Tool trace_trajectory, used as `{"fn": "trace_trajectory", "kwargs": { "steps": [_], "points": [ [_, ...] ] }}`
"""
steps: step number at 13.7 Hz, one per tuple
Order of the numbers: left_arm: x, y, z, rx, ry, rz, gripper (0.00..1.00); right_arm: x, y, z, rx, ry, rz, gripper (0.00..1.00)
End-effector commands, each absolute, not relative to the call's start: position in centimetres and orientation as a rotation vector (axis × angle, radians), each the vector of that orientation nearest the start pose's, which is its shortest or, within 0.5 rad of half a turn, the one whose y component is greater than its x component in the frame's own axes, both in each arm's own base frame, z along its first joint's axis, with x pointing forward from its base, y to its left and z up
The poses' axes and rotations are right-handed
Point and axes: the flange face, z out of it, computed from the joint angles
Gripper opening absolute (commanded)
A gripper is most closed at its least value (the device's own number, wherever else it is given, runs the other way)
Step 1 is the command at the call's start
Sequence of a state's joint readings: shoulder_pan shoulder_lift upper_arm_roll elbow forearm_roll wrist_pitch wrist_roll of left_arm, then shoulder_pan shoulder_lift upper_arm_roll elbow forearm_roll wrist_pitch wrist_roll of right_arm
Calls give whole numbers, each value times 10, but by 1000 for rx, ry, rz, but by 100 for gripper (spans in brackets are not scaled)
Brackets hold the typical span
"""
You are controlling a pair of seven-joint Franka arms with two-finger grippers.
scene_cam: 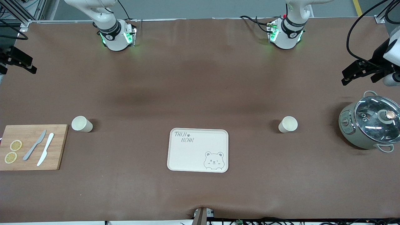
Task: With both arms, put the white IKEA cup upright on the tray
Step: 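Reach both grippers out toward the two white paper cups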
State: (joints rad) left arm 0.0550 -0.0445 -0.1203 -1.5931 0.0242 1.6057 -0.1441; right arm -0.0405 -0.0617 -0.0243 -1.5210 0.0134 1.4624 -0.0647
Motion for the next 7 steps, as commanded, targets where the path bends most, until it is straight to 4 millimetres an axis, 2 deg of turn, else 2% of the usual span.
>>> {"fn": "trace_trajectory", "kwargs": {
  "steps": [1,3,4,5,7],
  "points": [
    [543,-33,647,-3095,-91,-94,100,524,-35,675,-3143,15,-14,100],
    [545,-33,646,-3097,-93,-92,100,525,-37,674,-3143,22,-12,100],
    [553,-32,640,-3095,-93,-76,100,525,-38,673,-3142,24,-10,100],
    [559,-32,643,-3098,-98,-90,100,525,-39,672,-3142,24,-5,100],
    [571,-33,628,-3101,-98,-52,100,528,-38,670,-3139,19,-3,100]
  ]
}}
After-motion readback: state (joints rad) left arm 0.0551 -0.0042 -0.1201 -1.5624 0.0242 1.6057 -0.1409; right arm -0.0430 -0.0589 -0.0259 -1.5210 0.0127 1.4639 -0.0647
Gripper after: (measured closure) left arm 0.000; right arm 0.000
